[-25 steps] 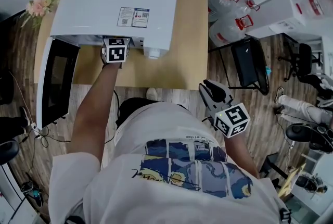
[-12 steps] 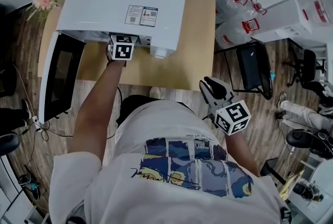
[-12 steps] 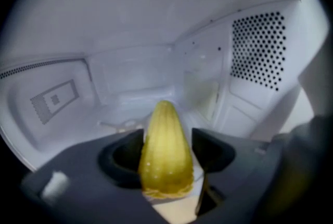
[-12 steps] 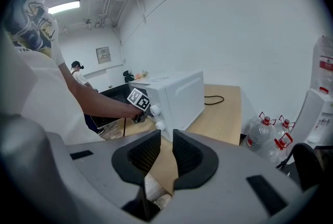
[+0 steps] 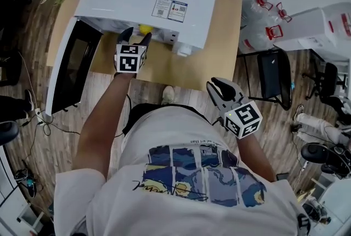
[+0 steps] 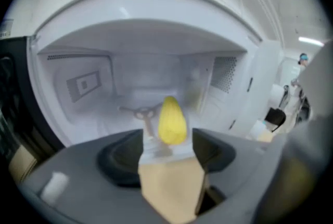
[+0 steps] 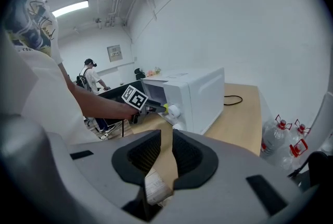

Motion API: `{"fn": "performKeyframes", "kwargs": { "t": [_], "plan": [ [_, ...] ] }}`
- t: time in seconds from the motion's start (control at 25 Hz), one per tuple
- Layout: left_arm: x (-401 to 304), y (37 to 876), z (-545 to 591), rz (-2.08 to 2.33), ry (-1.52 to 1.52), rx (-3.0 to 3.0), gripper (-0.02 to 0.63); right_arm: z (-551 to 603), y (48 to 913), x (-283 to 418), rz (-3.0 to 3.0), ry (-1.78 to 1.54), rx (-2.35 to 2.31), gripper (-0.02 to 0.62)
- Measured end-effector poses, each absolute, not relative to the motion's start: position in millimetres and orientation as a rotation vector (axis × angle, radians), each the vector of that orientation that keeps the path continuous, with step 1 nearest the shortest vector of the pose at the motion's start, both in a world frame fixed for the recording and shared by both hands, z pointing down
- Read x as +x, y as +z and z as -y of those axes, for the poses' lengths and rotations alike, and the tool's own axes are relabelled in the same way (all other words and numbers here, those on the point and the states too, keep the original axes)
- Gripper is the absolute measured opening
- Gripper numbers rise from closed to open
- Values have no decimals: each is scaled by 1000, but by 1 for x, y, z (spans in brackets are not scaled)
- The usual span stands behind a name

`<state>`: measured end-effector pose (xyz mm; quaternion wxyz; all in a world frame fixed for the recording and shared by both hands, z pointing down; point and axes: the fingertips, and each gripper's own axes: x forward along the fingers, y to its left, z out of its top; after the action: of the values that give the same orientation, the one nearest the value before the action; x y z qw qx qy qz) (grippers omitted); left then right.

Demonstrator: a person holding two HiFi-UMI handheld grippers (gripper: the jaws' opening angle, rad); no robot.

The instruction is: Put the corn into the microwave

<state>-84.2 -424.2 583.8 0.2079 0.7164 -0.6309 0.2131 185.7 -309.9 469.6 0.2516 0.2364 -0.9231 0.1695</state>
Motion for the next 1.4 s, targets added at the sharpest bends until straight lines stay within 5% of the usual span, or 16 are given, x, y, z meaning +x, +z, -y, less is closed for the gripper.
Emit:
{"fn": "performKeyframes", "kwargs": {
  "t": [0.28, 0.88, 1.4],
  "plan": [
    [-98, 569, 367, 1703, 485, 1985, 271, 291, 468, 140, 2533, 429, 541, 57],
    [-119, 529, 244, 1601, 408, 2055, 9, 222, 458, 74, 2561, 369, 513, 41],
    [-105, 485, 125, 1327, 214, 2214, 8, 144, 450, 39, 2574, 322, 540, 23]
  ]
}}
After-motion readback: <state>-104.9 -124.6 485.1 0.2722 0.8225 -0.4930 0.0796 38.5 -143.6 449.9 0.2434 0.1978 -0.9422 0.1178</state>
